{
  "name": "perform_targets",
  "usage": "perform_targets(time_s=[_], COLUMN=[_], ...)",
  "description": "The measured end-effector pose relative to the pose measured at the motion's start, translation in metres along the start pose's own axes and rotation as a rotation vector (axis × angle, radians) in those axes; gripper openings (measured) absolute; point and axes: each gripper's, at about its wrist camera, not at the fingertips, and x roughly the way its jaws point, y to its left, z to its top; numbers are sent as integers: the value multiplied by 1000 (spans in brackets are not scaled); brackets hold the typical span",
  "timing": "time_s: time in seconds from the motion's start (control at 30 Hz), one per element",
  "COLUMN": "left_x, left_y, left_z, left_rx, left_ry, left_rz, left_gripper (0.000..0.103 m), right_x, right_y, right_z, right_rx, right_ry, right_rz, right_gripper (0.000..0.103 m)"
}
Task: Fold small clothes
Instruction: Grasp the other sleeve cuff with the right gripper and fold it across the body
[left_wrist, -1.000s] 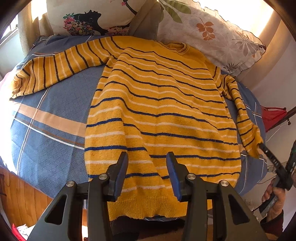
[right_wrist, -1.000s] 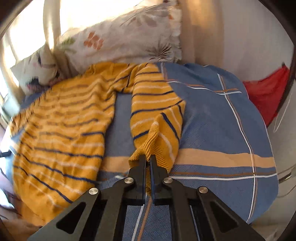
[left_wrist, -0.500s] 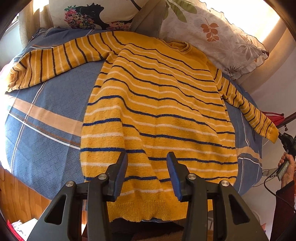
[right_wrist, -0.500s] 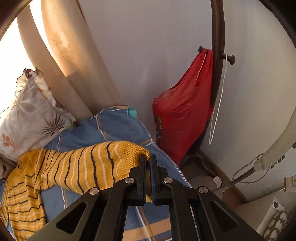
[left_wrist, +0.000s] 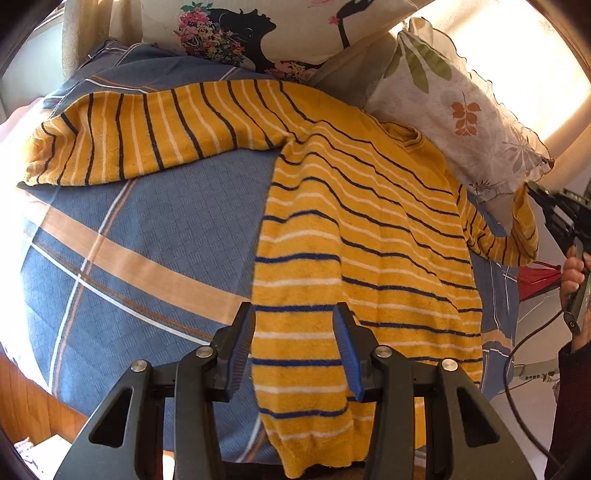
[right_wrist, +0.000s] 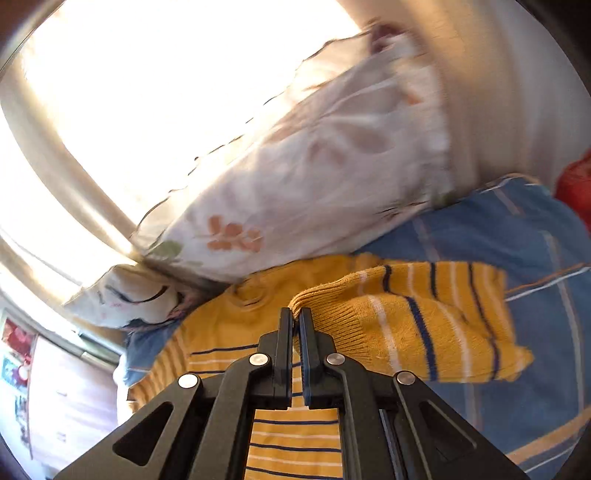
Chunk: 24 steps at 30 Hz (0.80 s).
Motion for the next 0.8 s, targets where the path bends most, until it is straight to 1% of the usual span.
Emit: perform_targets(time_s=[0.03, 0.17, 0.23, 0.3, 0.43, 0.5, 0.53, 0.57, 0.6, 0.63, 0.67, 0.7, 0.73, 0.8], left_x=[-1, -5, -7, -7, -2, 2, 3, 5, 6, 7, 8, 8, 10, 15], left_y=[7, 39, 55, 70, 89, 95, 96, 97, 96, 96, 95, 94, 94, 94], left_z=[5, 21, 27, 32, 40, 43, 45, 47, 48, 50, 52, 53, 54, 55], left_rx=[0, -12, -25, -40, -56, -62, -65, -65, -63, -58, -51, -46, -42, -44], left_ry=[-2, -6, -5, 0, 15, 26, 31, 36, 38, 38, 37, 37, 38, 46], left_rz=[1, 8, 12, 14, 15, 7, 2, -4, -9, -14, -20, -24, -26, -34], left_gripper=[42, 43, 43, 43, 43, 43, 43, 43, 43, 43, 43, 43, 44, 44], right_x=[29, 124, 171, 211, 271, 286, 292, 291, 288, 279, 270, 259, 250, 232], right_y=[28, 110, 143, 165, 194, 202, 206, 208, 212, 215, 216, 218, 218, 215], right_z=[-5, -35, -54, -73, -109, -121, -127, -130, -132, -132, -132, -131, -130, -130], right_rx=[-18, -91, -125, -156, -246, -263, -268, -273, -280, -292, -307, -330, -362, -459], right_ry=[41, 163, 220, 268, 360, 406, 430, 438, 436, 421, 400, 373, 348, 286], right_rz=[51, 136, 135, 121, 89, 110, 130, 148, 166, 184, 181, 163, 126, -4], right_gripper=[4, 4, 4, 4, 8, 8, 10, 15, 24, 29, 35, 40, 43, 44])
